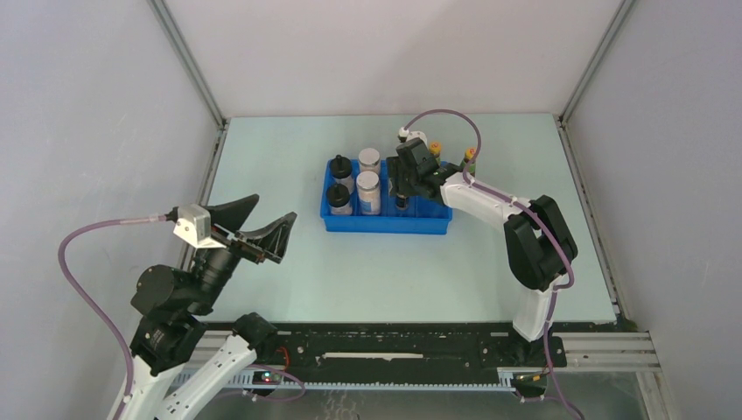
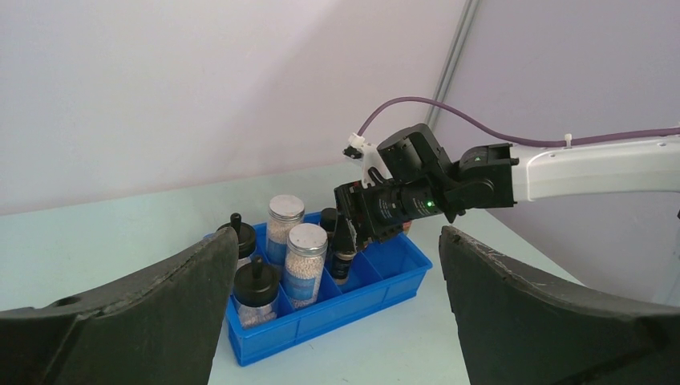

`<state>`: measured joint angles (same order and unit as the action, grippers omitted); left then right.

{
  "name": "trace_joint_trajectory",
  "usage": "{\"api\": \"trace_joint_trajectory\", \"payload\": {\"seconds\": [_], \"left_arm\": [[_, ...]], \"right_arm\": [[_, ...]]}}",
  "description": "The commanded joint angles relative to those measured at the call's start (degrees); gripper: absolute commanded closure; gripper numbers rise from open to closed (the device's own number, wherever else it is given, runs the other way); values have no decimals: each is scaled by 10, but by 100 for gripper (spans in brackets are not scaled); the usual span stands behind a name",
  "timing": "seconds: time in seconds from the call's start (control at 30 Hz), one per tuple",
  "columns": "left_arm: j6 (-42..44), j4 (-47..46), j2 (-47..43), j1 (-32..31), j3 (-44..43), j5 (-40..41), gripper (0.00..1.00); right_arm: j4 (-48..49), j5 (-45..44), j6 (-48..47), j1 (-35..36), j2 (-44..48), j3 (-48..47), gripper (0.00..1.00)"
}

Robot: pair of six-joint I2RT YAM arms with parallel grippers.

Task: Organize the condiment bottles
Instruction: Place the bottle in the storage box, then pick up the bottle from the center of the board.

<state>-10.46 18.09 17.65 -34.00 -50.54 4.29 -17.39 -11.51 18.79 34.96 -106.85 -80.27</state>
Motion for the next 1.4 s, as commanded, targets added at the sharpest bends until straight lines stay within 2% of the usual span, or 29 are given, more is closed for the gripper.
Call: {"api": "trace_joint_trajectory", "payload": {"seconds": [0.0, 0.4, 0.6, 0.73, 0.93, 1.37], "left_arm": [[10, -17, 10, -1, 3, -4, 0], [-1, -21, 13, -1, 2, -9, 0], [-4, -36, 24, 0, 12, -9, 0], [-5, -47, 33, -1, 19, -12, 0], [-5, -57, 40, -1, 23, -17, 0], [9, -53, 39, -1, 32, -10, 0]], "right_arm": [[-6, -8, -7, -1, 23, -22, 23], [-64, -54, -53, 34, 124, -83, 23], [-52, -125, -63, 41, 212, -46, 22], [-52, -172, -60, 16, 253, -6, 21], [-37, -227, -46, -32, 267, 56, 20], [55, -218, -22, -123, 234, 128, 20]]}}
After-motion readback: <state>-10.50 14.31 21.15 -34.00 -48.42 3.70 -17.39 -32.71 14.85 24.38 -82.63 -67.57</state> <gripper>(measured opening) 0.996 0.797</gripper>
